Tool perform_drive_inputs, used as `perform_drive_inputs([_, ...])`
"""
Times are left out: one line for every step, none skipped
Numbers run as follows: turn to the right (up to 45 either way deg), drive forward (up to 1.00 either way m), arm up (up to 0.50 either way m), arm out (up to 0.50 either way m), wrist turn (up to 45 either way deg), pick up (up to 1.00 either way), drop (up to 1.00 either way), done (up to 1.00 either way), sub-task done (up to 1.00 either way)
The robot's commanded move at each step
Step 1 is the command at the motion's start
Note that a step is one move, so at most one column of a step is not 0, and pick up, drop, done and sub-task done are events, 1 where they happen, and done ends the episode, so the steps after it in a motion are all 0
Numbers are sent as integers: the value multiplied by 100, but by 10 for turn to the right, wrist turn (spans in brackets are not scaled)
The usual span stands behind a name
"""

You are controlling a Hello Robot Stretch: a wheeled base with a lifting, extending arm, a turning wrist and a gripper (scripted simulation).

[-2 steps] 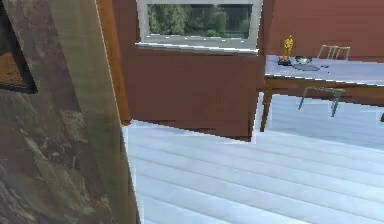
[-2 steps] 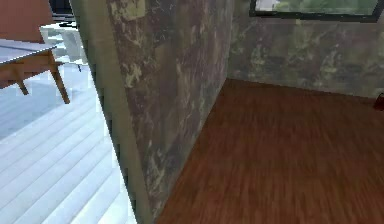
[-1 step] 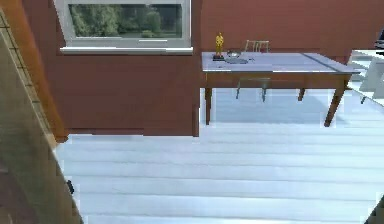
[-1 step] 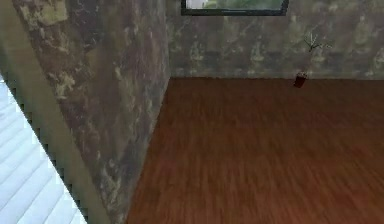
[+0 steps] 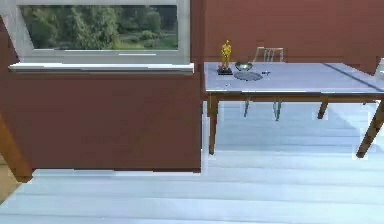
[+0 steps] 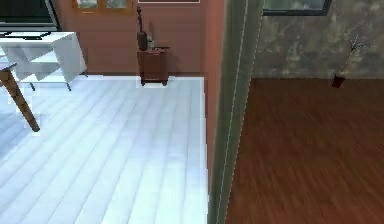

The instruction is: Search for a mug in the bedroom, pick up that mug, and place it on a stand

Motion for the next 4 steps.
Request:
perform_drive_inputs([-420, 0, 0, 0, 0, 0, 0, 0, 0])
perform_drive_inputs([0, 100, 0, 0, 0, 0, 0, 0, 0])
perform_drive_inputs([120, 0, 0, 0, 0, 0, 0, 0, 0])
perform_drive_inputs([0, 35, 0, 0, 0, 0, 0, 0, 0])
